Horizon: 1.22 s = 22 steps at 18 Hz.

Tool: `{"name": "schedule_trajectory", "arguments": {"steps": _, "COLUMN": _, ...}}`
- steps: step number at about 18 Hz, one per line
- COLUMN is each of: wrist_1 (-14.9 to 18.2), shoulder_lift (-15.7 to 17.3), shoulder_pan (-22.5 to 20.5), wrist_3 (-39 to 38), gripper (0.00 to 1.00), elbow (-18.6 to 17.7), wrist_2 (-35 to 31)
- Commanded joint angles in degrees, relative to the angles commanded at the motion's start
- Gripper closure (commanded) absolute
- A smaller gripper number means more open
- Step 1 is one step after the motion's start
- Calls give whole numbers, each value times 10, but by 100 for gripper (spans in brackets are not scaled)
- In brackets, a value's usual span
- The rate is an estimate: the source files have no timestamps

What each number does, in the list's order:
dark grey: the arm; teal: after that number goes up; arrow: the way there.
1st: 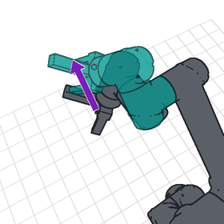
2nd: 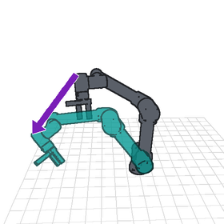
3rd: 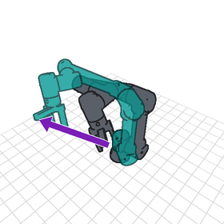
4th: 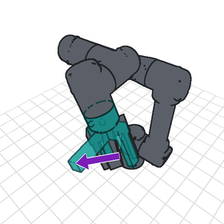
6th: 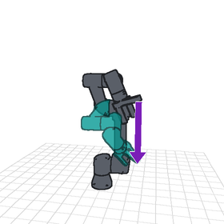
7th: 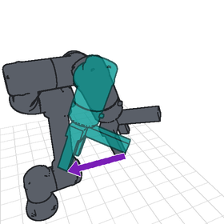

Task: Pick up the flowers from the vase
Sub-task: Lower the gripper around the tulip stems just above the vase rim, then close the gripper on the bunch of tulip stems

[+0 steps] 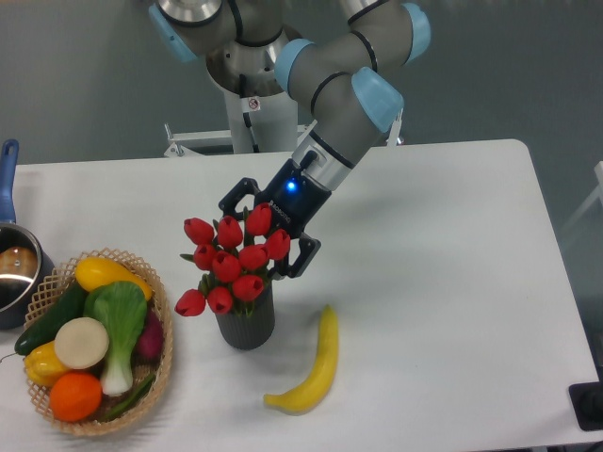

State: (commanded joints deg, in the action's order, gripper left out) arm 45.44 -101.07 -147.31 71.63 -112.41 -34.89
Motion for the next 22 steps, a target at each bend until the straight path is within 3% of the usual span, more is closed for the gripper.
{"name": "schedule_trajectory", "arguments": {"steps": 4, "wrist_1": -4, "shoulder_lift": -4, "shoulder_pan": 2, "wrist_3": 0, "gripper": 4, "elbow": 0, "wrist_2": 4}}
{"name": "schedule_trajectory", "arguments": {"steps": 6, "wrist_1": -5, "shoulder_lift": -4, "shoulder_pan": 2, "wrist_3": -1, "gripper": 25, "elbow": 1, "wrist_2": 3}}
{"name": "schedule_trajectory", "arguments": {"steps": 7, "wrist_1": -5, "shoulder_lift": -5, "shoulder_pan": 3, "wrist_3": -1, "gripper": 32, "elbow": 1, "wrist_2": 4}}
{"name": "schedule_trajectory", "arguments": {"steps": 12, "wrist_1": -6, "shoulder_lift": -6, "shoulder_pan": 2, "wrist_3": -5, "gripper": 51, "elbow": 4, "wrist_2": 6}}
{"name": "schedule_trajectory", "arguments": {"steps": 22, "wrist_1": -6, "shoulder_lift": -3, "shoulder_pan": -1, "wrist_3": -14, "gripper": 52, "elbow": 8, "wrist_2": 12}}
